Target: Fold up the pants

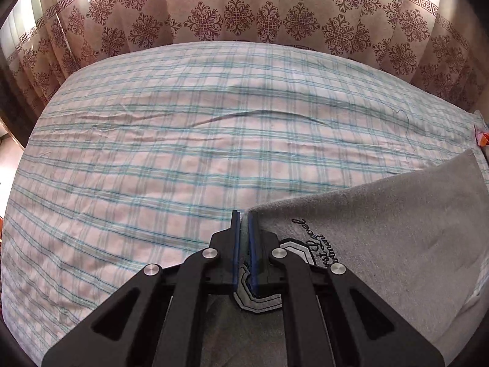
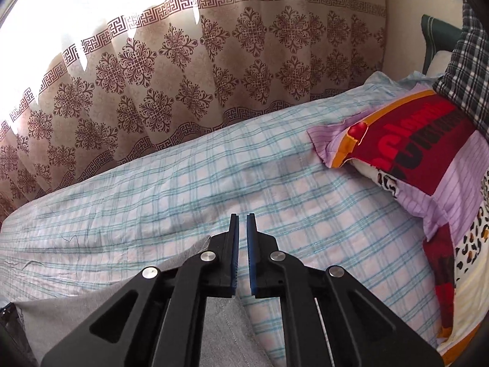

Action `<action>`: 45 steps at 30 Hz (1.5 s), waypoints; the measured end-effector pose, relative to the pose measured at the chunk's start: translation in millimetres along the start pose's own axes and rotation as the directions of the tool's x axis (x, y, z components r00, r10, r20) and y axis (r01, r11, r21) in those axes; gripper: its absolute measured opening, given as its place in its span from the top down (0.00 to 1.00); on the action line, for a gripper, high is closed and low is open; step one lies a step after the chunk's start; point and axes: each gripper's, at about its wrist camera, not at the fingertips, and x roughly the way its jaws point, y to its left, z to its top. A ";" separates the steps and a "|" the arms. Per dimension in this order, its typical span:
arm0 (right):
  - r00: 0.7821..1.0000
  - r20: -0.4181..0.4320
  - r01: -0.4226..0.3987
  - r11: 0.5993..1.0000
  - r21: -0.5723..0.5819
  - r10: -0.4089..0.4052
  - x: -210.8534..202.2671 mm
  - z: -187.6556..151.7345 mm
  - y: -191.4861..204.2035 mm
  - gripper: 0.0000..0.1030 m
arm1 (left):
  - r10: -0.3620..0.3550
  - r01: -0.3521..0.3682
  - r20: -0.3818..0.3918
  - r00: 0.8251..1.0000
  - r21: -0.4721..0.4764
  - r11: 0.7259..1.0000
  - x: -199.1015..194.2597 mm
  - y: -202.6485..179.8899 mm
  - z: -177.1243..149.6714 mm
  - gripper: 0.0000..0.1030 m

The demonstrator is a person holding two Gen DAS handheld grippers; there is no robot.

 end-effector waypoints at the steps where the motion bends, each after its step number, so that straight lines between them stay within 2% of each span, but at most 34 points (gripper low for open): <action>1: 1.000 -0.026 -0.001 1.000 0.010 0.002 8.0 -2.9 -1.6 0.91 | 0.000 0.000 -0.010 1.000 -0.001 1.000 5.0 0.7 -2.7 0.95; 3: 0.997 -0.078 -0.027 0.999 0.029 0.029 22.6 -10.4 -4.9 0.64 | -0.006 0.006 -0.027 1.000 -0.002 1.000 12.1 2.6 -5.7 0.95; 4: 0.993 -0.101 -0.053 0.998 0.037 0.057 29.5 -13.9 -6.2 0.39 | -0.010 0.010 -0.033 0.999 -0.004 1.000 14.7 3.5 -6.2 0.95; 5: 0.991 -0.117 -0.065 0.997 0.040 0.070 36.2 -16.7 -6.4 0.34 | -0.013 0.013 -0.038 0.999 -0.005 1.000 16.2 3.6 -6.5 0.95; 7: 0.988 -0.138 -0.067 0.997 0.029 0.071 47.8 -20.3 -3.5 0.34 | -0.013 0.014 -0.043 0.999 0.001 1.000 18.3 3.1 -6.2 0.95; 11: 0.969 -0.221 -0.109 0.994 0.018 0.110 80.2 -26.6 6.3 0.34 | -0.021 0.021 -0.051 0.998 0.001 1.000 19.2 3.3 -5.0 0.95; 12: 0.959 -0.254 -0.125 0.992 0.008 0.123 90.2 -29.1 10.6 0.35 | -0.027 0.027 -0.053 0.998 -0.004 1.000 19.5 4.1 -3.7 0.95; 13: 0.955 -0.275 -0.119 0.993 -0.016 0.110 97.9 -32.2 16.8 0.40 | -0.032 0.031 -0.054 0.998 -0.011 0.999 19.1 4.8 -3.9 0.95; 15: 0.969 -0.247 -0.063 0.989 -0.133 0.029 99.0 -36.4 34.9 0.63 | -0.041 0.040 -0.051 0.998 -0.019 0.999 17.6 6.3 -3.5 0.95; 16: 0.968 -0.247 -0.085 0.981 -0.174 0.041 97.3 -37.2 43.9 0.86 | -0.042 0.041 -0.047 0.998 -0.019 0.999 16.3 7.1 -3.3 0.95; 17: 0.970 -0.240 -0.084 0.976 -0.199 0.034 94.2 -36.7 51.3 0.90 | -0.043 0.042 -0.045 0.998 -0.018 0.999 15.0 7.1 -3.0 0.95; 19: 0.982 -0.185 -0.069 0.971 -0.230 0.026 81.9 -30.4 61.0 0.91 | -0.047 0.046 -0.039 0.998 -0.019 0.999 12.2 8.7 -1.3 0.95; 22: 0.993 -0.094 -0.083 0.979 -0.185 0.067 55.9 -10.1 62.2 0.91 | -0.055 0.055 -0.036 0.998 -0.016 0.998 8.4 8.8 -0.4 0.95; 28: 0.992 0.042 -0.109 0.980 -0.165 0.118 -2.4 14.6 61.4 0.91 | -0.084 0.084 0.015 0.996 -0.031 0.996 -23.9 12.0 -3.3 0.95; 36: 0.983 0.122 -0.115 0.979 -0.168 0.137 -77.1 15.2 45.1 0.91 | -0.112 0.114 0.112 0.987 -0.016 0.993 -99.0 13.3 -13.9 0.95; 41: 0.979 0.143 -0.124 0.982 -0.140 0.144 -118.7 -4.1 18.6 0.91 | -0.140 0.138 0.159 0.977 0.023 0.990 -149.2 10.0 -36.6 0.95; 45: 0.978 0.143 -0.135 0.985 -0.107 0.150 -144.3 -27.4 -7.5 0.91 | -0.164 0.157 0.168 0.972 0.055 0.986 -179.5 3.0 -64.0 0.95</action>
